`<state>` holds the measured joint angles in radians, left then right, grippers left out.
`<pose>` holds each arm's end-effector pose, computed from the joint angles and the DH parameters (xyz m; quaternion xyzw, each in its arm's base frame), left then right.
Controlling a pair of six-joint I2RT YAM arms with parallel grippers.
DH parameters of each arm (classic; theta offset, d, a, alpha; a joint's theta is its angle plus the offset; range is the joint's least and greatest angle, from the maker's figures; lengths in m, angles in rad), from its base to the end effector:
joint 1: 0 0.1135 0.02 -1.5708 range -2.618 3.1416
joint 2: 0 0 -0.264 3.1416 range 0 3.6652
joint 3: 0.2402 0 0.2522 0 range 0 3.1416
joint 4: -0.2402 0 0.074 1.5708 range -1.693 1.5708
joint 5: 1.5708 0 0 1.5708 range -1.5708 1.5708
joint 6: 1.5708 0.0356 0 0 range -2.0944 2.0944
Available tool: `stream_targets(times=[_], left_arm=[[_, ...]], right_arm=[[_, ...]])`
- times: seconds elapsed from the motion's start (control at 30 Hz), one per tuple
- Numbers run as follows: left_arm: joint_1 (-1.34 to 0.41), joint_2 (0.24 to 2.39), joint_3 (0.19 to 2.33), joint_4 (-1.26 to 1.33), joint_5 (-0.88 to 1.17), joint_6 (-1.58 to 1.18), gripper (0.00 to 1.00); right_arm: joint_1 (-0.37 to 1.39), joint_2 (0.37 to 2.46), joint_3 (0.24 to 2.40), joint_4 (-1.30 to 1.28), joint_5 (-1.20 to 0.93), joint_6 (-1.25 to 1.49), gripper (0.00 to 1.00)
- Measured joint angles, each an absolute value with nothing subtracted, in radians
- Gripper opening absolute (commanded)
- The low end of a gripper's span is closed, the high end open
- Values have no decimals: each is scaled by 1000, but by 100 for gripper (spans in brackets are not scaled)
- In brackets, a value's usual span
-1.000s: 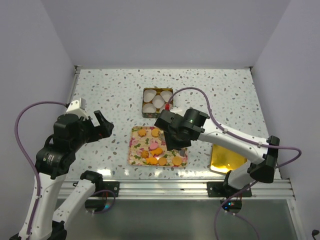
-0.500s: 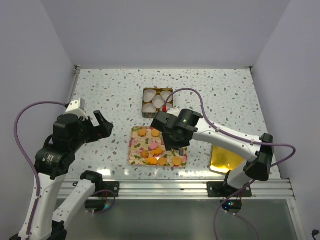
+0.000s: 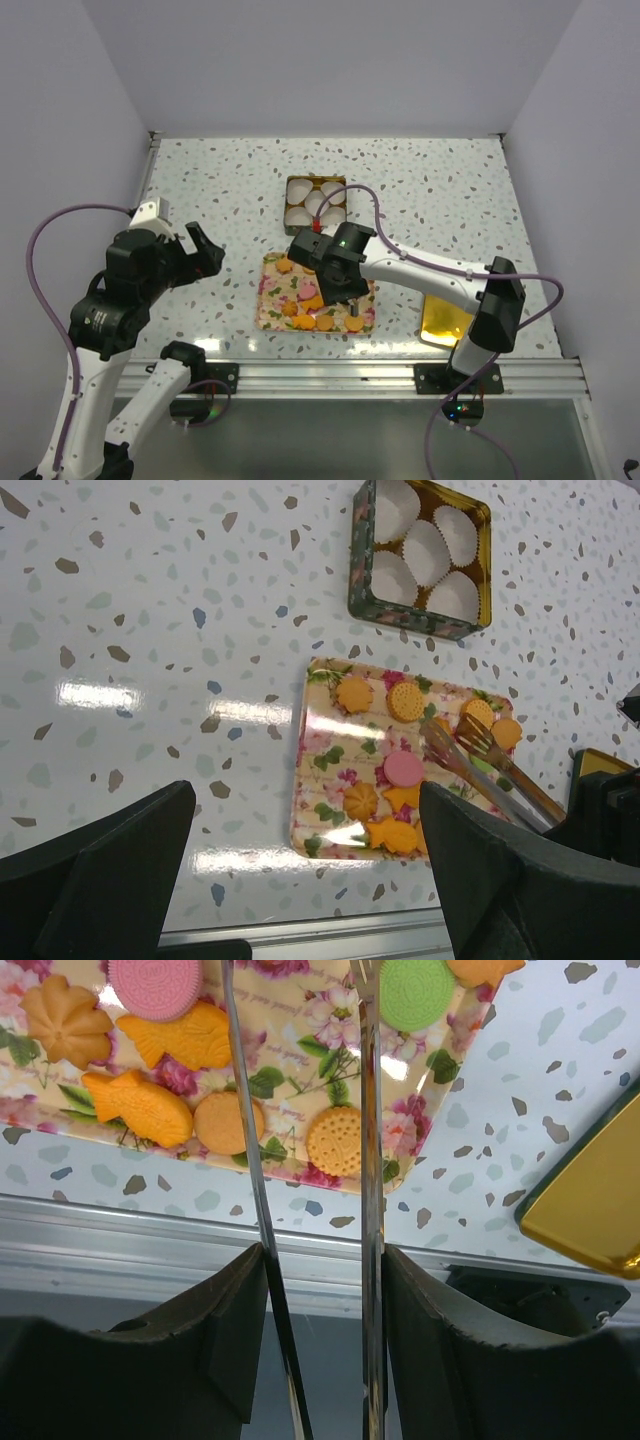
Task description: Pack the cookies
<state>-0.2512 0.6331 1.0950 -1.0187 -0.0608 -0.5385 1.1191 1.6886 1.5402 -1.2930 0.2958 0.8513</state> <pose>0.0903 -0.0209 0.3747 -0.1397 0.8627 -0.1622 0.4582 0.1473 0.2799 0.2916 -0.1223 0.9795 -0.0280 0.1579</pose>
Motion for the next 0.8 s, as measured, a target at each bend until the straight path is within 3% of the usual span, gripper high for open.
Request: stream_targets(times=[0.63, 0.8], left_arm=[[-251, 624, 1096, -1035, -83, -531, 100], [-251, 624, 1103, -1039, -83, -530, 100]], right_arm=[[1119, 1693, 1510, -1291, 274, 871, 40], [1119, 1694, 1595, -1334, 293, 875, 40]])
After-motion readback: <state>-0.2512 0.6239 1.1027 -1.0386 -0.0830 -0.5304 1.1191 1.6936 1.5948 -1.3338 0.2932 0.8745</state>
